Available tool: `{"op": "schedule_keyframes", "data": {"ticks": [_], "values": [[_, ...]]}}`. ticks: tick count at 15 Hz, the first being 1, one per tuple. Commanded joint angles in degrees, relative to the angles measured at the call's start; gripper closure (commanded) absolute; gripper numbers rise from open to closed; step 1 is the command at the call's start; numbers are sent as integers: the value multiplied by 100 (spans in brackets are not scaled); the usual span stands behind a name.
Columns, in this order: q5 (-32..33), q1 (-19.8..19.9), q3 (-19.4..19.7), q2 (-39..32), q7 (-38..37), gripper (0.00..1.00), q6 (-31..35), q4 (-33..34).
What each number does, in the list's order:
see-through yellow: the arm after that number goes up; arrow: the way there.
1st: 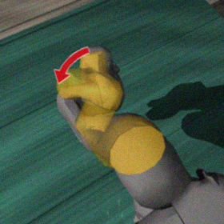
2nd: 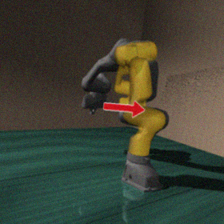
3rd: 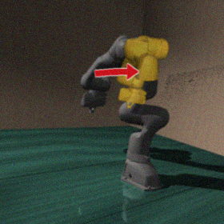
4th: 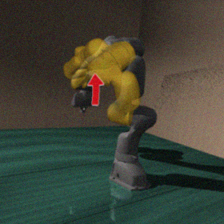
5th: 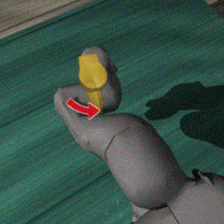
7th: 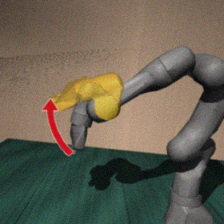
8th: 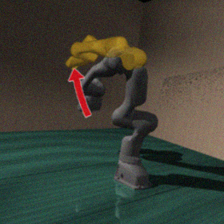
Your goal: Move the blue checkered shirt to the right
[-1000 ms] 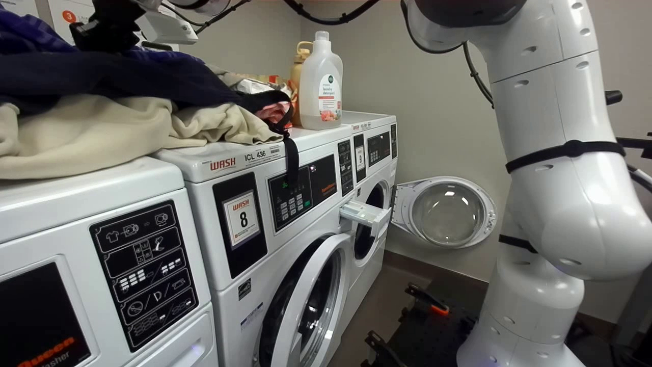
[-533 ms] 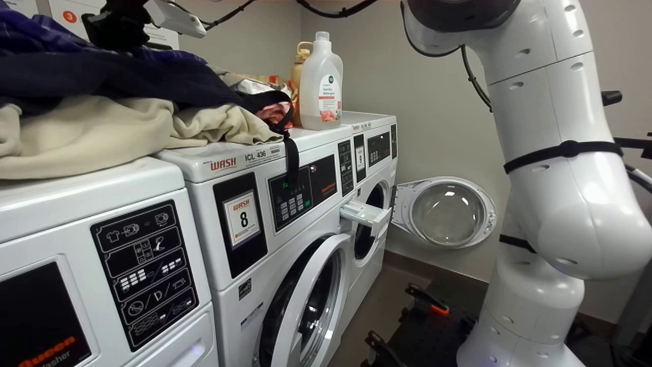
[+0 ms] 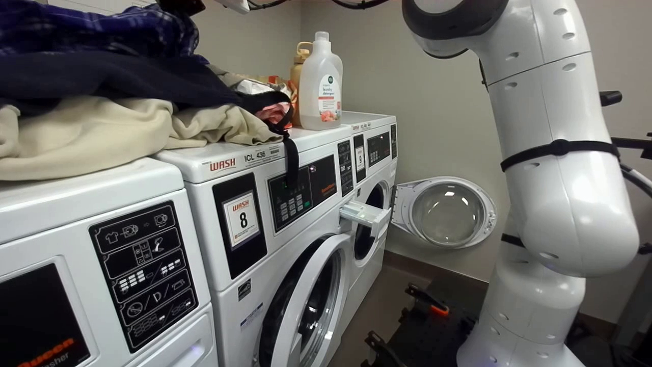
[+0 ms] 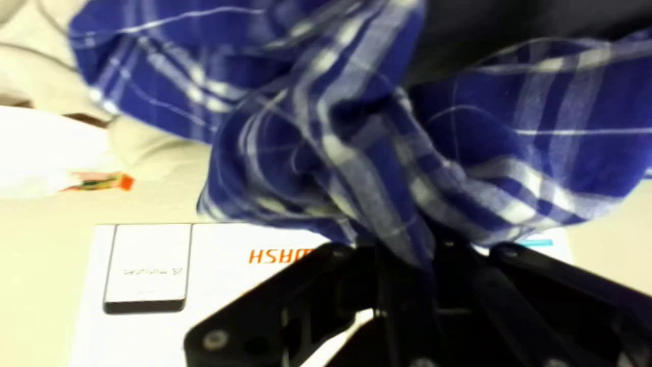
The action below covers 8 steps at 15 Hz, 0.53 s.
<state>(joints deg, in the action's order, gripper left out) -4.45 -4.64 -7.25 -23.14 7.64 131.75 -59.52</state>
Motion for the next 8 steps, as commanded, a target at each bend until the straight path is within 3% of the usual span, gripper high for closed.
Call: {"op": "schedule_keyframes", "data": {"ticks": [1,8], "values": [[240,168,407,-23,-496,96,243,491],[948,332,1444,-72,-1450,96,919,999]]}}
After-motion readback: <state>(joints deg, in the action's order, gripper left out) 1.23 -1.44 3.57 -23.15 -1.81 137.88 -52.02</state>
